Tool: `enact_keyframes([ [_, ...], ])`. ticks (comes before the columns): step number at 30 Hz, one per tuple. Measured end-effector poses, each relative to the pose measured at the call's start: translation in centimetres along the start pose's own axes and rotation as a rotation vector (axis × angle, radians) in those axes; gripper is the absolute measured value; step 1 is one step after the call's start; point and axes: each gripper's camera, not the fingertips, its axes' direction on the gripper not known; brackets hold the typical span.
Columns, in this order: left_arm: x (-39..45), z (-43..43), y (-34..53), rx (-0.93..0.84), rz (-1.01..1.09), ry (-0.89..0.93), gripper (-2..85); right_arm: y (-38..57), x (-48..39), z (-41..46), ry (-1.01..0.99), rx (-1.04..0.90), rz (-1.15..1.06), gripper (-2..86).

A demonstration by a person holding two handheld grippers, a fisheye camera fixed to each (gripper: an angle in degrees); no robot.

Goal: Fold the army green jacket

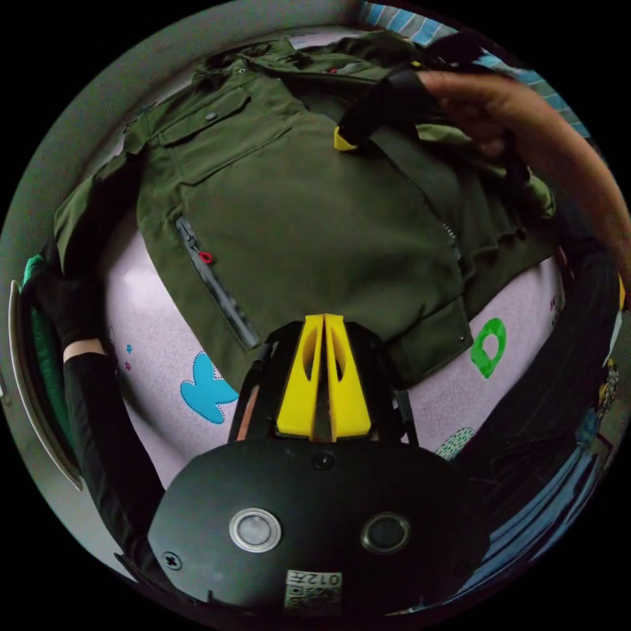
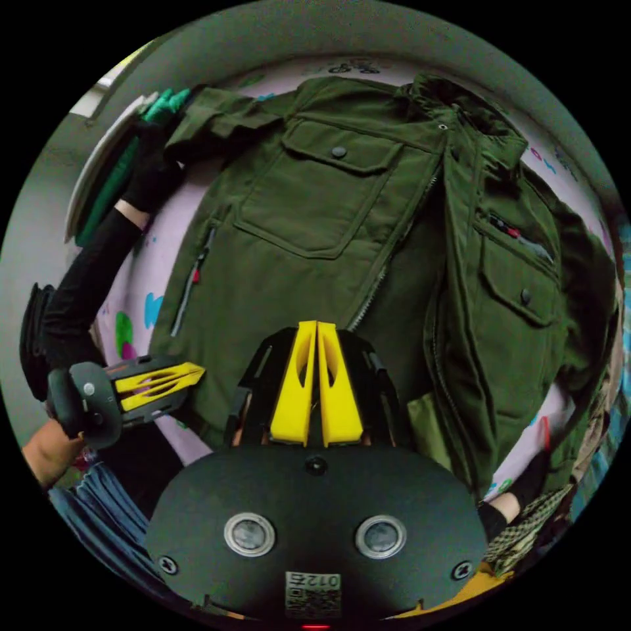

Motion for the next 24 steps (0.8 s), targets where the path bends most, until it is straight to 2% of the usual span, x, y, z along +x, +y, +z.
enact_keyframes([
  [2,-0.2,0.2,0.5,0.024,0.012,-0.003,0.6,-1.6,-0.6,1.5,0.071,-0.088,-0.041,-0.9],
  [6,-1.0,0.2,1.4,0.069,0.039,0.001,0.5,-3.0,-1.3,1.6,0.069,-0.15,-0.056,-0.8],
  [10,-1.5,0.0,1.3,0.087,0.037,-0.001,0.6,-4.1,-3.6,2.0,0.166,-0.208,-0.096,-0.8],
  [13,-2.3,-0.4,1.0,0.109,0.022,-0.001,0.5,-4.2,-4.1,2.0,0.184,-0.183,-0.026,-0.8],
  [17,-3.5,-0.8,0.8,0.136,0.001,0.01,0.6,-2.5,-2.2,1.4,0.063,-0.067,0.076,-0.8],
  [21,-6.3,-2.5,-0.3,0.098,-0.044,0.086,0.7,0.8,-0.2,0.2,-0.053,0.042,0.094,-0.8],
  [24,-9.1,-5.9,-1.1,0.203,-0.113,0.157,0.8,4.7,0.5,-1.8,-0.016,0.061,0.014,-0.7],
])
